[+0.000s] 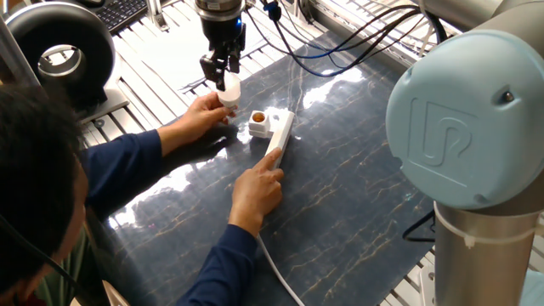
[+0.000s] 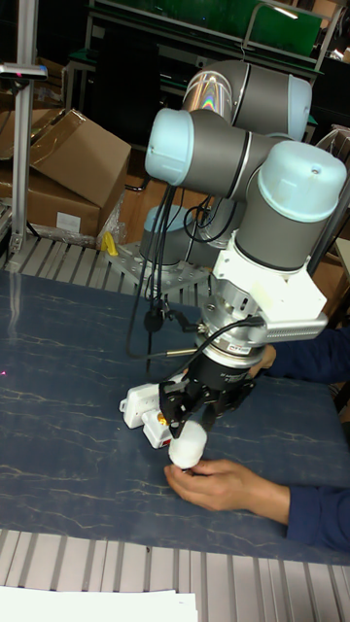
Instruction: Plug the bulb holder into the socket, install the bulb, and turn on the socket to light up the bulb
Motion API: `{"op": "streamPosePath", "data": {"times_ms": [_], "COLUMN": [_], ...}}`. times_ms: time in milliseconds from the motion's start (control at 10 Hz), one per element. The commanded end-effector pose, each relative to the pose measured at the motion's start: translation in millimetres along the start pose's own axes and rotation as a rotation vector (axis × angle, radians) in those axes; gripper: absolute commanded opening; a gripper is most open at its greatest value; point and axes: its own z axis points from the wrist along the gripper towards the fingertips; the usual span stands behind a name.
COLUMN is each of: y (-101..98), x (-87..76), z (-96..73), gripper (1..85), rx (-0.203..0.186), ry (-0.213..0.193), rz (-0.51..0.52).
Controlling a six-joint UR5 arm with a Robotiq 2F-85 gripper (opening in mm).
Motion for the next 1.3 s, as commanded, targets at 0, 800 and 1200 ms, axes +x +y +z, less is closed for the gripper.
{"op": "streamPosePath", "data": {"times_ms": [0,800,1200], "y": [16.1,-14.5,6.1], "x": [-6.4,-1.0,7.2], "z": [-0.4,9.7,7.2], "gripper": [85.0,8.3,1.0], "rx": [-0.040,0.052,0.000], "ry": [-0.015,0.004,0.049], "rz": [0.032,0.077,0.122]}}
